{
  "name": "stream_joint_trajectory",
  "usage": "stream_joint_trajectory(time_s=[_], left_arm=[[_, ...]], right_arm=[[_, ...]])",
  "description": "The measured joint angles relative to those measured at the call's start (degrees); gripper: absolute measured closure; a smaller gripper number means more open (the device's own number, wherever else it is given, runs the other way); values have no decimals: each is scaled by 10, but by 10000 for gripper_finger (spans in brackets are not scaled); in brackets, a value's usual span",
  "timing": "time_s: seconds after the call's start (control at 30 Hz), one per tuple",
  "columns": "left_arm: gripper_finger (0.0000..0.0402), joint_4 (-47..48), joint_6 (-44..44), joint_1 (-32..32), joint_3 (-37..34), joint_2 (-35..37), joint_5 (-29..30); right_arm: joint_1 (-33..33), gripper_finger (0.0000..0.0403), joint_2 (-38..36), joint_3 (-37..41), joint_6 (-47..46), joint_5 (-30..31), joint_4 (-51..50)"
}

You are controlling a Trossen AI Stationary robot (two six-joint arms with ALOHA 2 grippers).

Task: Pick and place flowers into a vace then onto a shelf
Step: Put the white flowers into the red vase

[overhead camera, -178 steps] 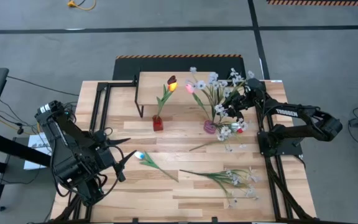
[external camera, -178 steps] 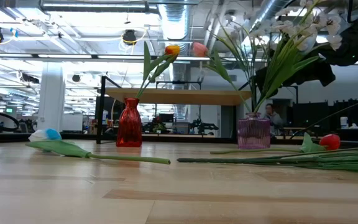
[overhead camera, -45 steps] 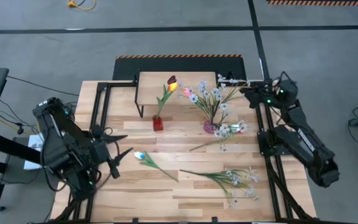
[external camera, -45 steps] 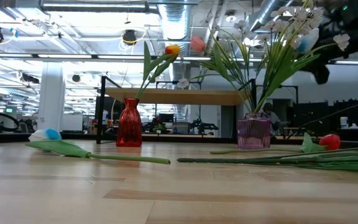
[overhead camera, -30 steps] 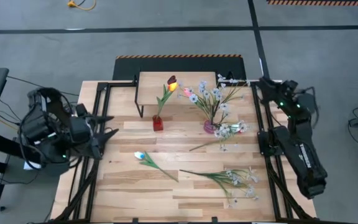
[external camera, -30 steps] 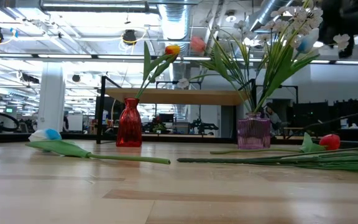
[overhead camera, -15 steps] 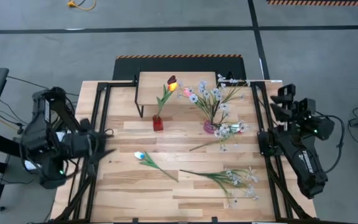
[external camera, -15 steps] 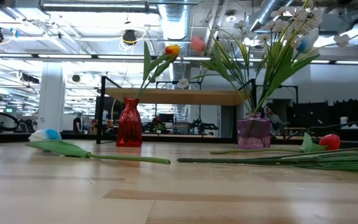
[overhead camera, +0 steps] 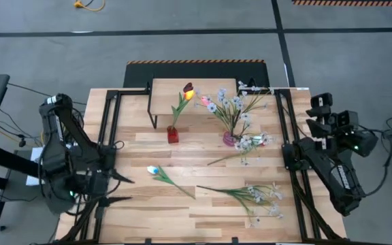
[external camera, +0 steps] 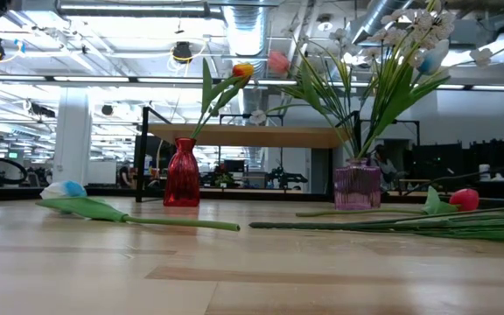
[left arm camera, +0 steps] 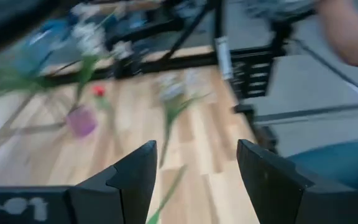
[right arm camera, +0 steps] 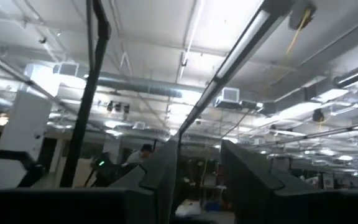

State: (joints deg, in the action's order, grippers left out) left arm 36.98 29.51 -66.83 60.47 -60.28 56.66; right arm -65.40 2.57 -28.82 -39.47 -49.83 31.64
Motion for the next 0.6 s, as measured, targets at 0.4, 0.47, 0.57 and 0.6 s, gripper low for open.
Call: stream_joint_trajectory(time_s=[0.4,0.47,0.57,0.6], left_arm=[[189,-45,-198,124,-3,147,-113],[189,-46,-212,141,-16,170,-119],[189,-54,-215,163,-38,201,-124],[189,-59,-215,170,-48,211,-123]], right_arm=[[-76,285,133,-142,-50,-176,-57],[-90,285,140,-157,-33,-178,-57],[-111,285,151,-185,-14,-178,-55],[-119,285,157,-194,-10,-178,-55]])
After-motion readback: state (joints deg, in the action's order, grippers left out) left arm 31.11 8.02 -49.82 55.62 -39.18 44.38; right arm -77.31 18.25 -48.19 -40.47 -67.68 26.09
